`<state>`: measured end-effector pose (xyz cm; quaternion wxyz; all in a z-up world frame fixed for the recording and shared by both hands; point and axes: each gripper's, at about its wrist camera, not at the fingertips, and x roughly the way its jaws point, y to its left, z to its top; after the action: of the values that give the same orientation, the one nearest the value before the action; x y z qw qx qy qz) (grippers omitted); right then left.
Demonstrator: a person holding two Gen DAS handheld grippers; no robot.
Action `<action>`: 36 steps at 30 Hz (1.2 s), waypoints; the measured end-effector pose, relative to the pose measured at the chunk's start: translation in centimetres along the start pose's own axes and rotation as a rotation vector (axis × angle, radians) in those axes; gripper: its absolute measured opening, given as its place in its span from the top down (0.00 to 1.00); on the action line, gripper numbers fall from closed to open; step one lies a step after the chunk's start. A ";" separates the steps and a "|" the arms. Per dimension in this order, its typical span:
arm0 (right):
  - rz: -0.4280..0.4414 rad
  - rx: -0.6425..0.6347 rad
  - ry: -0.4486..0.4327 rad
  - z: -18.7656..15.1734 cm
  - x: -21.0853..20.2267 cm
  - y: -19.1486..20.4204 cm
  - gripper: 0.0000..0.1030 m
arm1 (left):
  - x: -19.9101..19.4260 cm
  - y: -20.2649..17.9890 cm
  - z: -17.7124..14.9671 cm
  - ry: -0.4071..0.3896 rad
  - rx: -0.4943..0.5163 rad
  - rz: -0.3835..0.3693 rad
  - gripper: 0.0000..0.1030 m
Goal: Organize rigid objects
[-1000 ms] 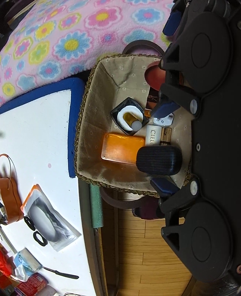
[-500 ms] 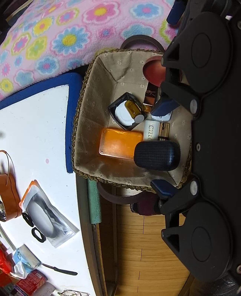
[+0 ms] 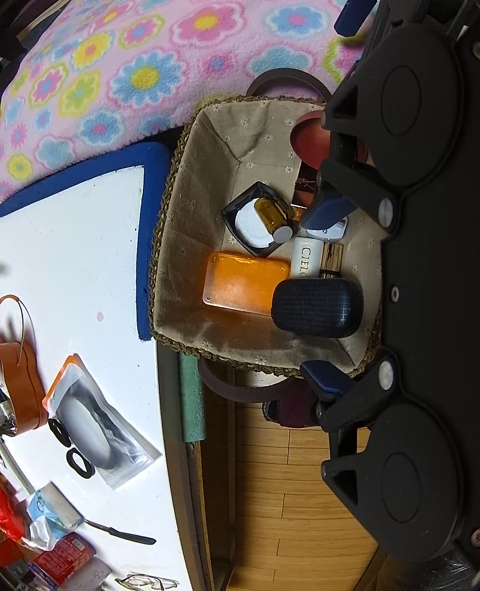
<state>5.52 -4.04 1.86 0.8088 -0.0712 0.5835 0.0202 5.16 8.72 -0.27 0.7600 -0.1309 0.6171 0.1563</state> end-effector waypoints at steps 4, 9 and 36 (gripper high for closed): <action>0.000 -0.004 -0.009 0.0 0.0 0.1 0.05 | 0.0 0.1 0.1 0.003 -0.008 0.003 0.29; 0.002 -0.005 -0.022 -0.1 -0.1 0.1 0.05 | 0.0 0.2 0.1 0.000 -0.012 0.000 0.29; -0.043 0.035 -0.006 0.1 -0.3 -1.0 0.00 | -0.4 -0.9 -0.5 0.011 0.076 0.005 0.29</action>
<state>5.60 -4.98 2.30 0.8118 -0.0697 0.5798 -0.0073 5.02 7.63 0.02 0.7607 -0.1013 0.6270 0.1337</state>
